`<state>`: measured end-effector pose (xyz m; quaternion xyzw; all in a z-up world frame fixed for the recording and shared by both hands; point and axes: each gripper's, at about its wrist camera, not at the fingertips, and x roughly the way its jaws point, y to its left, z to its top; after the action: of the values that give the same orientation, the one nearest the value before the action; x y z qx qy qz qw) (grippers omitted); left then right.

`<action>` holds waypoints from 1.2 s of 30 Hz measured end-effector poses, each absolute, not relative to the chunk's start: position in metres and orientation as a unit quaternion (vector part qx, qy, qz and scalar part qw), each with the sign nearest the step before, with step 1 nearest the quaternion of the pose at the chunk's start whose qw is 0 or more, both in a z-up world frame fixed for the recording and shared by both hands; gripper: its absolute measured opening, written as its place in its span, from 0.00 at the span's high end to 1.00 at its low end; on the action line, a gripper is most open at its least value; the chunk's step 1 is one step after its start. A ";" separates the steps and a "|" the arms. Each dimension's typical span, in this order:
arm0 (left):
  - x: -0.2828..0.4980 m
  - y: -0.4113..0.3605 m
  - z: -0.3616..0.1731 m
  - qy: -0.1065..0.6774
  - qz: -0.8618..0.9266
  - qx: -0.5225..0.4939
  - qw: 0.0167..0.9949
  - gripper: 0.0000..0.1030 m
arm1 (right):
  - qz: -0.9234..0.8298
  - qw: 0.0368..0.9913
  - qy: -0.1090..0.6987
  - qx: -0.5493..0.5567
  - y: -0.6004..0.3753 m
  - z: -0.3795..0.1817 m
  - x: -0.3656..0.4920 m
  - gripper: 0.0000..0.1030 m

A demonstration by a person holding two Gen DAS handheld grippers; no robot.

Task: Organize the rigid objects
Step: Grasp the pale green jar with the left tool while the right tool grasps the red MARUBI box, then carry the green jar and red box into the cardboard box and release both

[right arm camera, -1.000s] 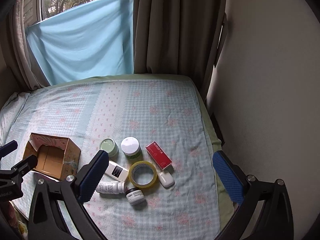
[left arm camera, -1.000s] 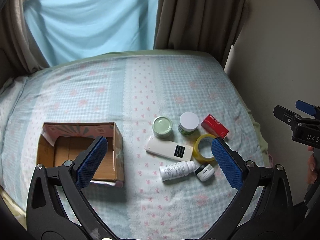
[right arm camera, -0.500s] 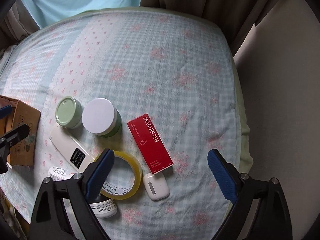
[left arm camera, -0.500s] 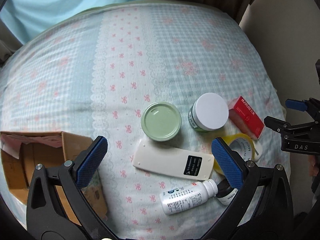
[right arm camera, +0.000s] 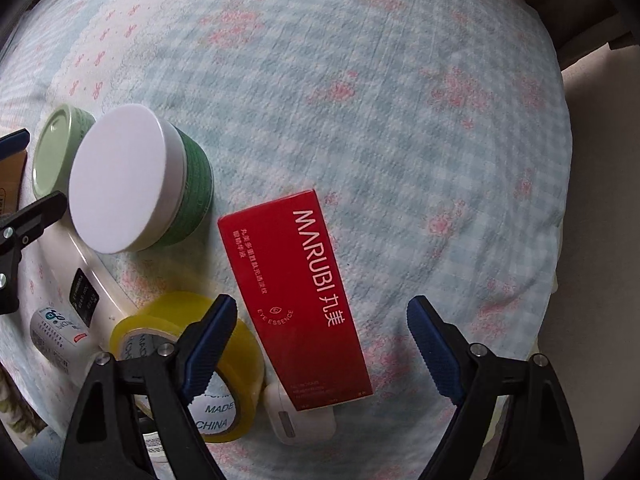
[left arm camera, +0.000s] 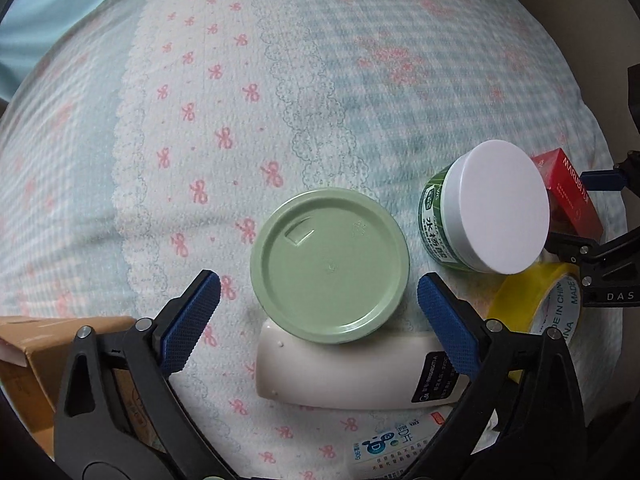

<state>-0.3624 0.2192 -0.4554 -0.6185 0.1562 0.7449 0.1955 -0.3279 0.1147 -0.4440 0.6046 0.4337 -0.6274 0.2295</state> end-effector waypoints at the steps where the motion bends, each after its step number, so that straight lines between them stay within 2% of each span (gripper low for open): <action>1: -0.364 0.220 -0.460 0.158 0.741 -0.623 0.196 0.14 | -0.619 0.225 0.441 0.610 0.115 -0.447 -0.329 0.27; 3: -0.366 0.221 -0.466 0.162 0.736 -0.626 0.199 0.20 | -0.608 0.215 0.450 0.618 0.118 -0.450 -0.331 0.29; 7: -0.365 0.227 -0.469 0.164 0.731 -0.626 0.216 0.34 | -0.591 0.222 0.444 0.636 0.122 -0.450 -0.332 0.44; 8: -0.364 0.229 -0.469 0.173 0.731 -0.624 0.216 0.34 | -0.587 0.225 0.446 0.637 0.122 -0.448 -0.330 0.45; 10: -0.361 0.232 -0.469 0.185 0.731 -0.620 0.217 0.34 | -0.579 0.235 0.446 0.641 0.122 -0.445 -0.327 0.57; 11: -0.361 0.232 -0.469 0.188 0.731 -0.619 0.217 0.34 | -0.577 0.235 0.449 0.641 0.122 -0.443 -0.325 0.59; 25: -0.358 0.214 -0.444 0.180 0.742 -0.606 0.222 0.35 | -0.595 0.223 0.449 0.628 0.133 -0.399 -0.319 0.60; 36: -0.342 0.198 -0.378 0.149 0.768 -0.578 0.231 0.35 | -0.654 0.221 0.412 0.595 0.133 -0.294 -0.308 0.60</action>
<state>-0.3422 0.1980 -0.3781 -0.5780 0.1494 0.7683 0.2308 -0.3082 0.1326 -0.2940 0.5947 0.4122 -0.6538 0.2213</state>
